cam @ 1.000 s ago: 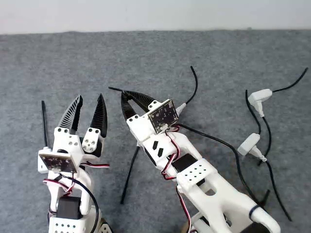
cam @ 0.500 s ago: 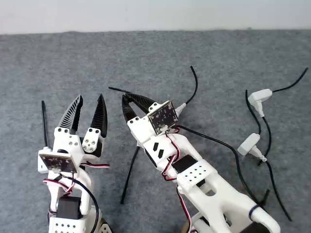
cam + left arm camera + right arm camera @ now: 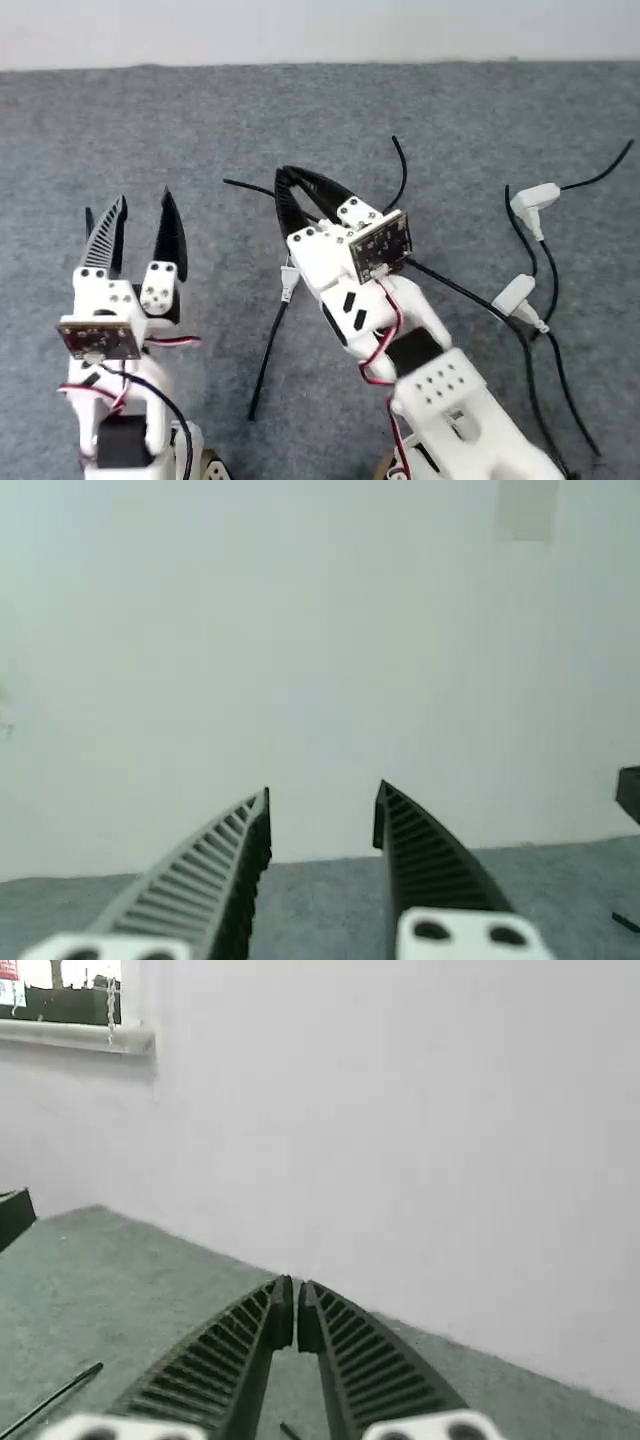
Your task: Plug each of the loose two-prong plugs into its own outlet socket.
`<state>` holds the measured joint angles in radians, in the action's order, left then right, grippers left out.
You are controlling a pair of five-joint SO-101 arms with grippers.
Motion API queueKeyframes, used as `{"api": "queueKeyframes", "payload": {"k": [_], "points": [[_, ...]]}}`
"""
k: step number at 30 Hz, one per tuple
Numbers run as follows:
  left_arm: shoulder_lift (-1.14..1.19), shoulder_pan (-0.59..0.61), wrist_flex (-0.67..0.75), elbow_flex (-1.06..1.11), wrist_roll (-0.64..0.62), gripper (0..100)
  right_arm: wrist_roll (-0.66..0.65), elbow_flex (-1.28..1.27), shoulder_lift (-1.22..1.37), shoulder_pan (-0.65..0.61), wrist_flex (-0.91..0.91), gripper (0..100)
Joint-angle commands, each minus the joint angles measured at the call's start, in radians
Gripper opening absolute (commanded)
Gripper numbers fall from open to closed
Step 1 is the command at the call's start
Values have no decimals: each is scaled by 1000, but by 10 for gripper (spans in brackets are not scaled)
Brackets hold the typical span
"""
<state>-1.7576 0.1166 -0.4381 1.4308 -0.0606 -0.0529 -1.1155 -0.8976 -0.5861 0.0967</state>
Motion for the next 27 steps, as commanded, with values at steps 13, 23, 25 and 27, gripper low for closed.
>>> {"api": "queueKeyframes", "payload": {"k": [13, 23, 25, 27], "points": [[0, -40, -634, -263, 121, 183, 5, 239, -298, -5, -1075, 13], [-6, -38, -732, -194, 213, 181, -95, -68, -423, 19, -938, 15], [-6, -38, -732, -194, 212, 181, -206, -233, -458, -33, -826, 15], [-6, -31, -732, -189, 212, 181, -327, -397, -506, -97, -680, 16]]}}
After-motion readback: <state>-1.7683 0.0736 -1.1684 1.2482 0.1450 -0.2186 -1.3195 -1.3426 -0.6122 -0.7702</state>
